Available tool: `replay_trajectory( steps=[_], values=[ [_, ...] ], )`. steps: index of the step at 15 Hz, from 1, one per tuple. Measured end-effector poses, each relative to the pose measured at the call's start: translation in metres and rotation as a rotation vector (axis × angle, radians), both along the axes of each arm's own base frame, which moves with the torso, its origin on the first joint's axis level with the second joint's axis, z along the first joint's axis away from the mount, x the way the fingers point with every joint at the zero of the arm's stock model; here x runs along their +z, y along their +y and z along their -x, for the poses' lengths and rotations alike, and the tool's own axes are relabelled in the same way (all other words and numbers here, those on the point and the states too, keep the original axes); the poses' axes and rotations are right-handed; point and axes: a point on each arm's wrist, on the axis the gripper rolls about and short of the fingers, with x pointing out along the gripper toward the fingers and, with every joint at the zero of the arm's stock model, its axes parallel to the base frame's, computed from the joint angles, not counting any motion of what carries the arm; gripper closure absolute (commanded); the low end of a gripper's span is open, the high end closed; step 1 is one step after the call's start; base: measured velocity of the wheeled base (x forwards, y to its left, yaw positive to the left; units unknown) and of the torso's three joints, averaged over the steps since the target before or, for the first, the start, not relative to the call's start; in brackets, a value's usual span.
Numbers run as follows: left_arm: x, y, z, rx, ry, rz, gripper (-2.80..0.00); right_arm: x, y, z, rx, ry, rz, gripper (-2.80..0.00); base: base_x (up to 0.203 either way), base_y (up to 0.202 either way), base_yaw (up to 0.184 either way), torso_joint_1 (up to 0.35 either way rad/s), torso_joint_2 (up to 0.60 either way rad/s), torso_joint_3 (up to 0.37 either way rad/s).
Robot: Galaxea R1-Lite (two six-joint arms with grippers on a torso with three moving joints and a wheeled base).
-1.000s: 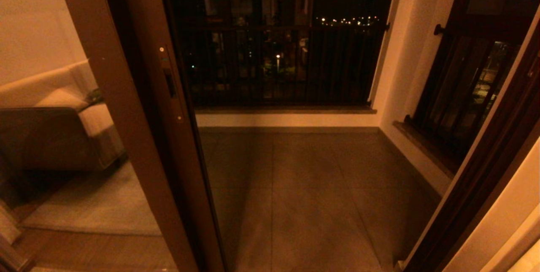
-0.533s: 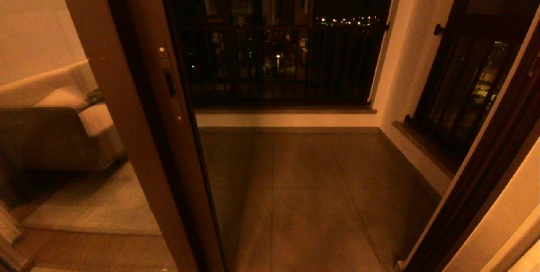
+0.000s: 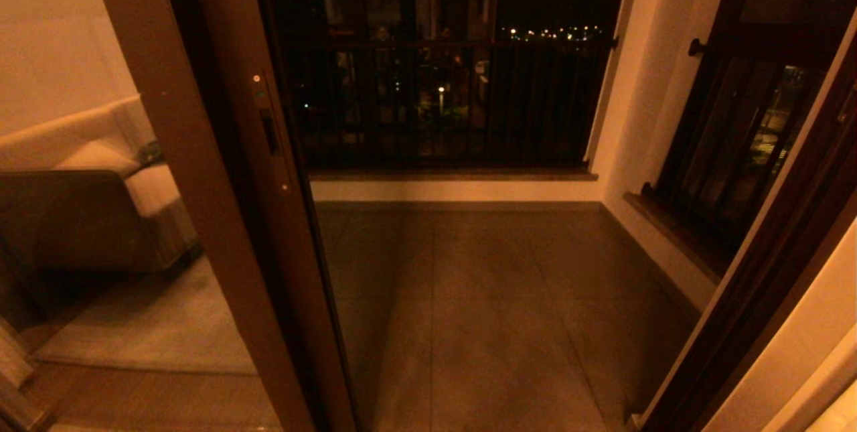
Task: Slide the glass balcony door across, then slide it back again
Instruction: Close the slid door
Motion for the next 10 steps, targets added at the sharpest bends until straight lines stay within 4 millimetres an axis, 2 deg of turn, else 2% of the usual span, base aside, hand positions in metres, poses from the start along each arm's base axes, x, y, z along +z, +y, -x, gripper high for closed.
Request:
replay_trajectory(
  steps=[6,10],
  values=[
    [0.005,-0.001,0.001,-0.03,-0.039,-0.048,0.0,0.0,0.0,0.0,0.0,-0.001,0.001,0.0,0.0,0.0,0.0,0.0,0.0,0.0],
    [0.065,-0.004,0.021,-0.171,-0.101,-0.08,0.0,0.0,0.0,0.0,0.0,0.0,0.001,0.0,0.0,0.0,0.0,0.0,0.0,0.0]
  ],
)
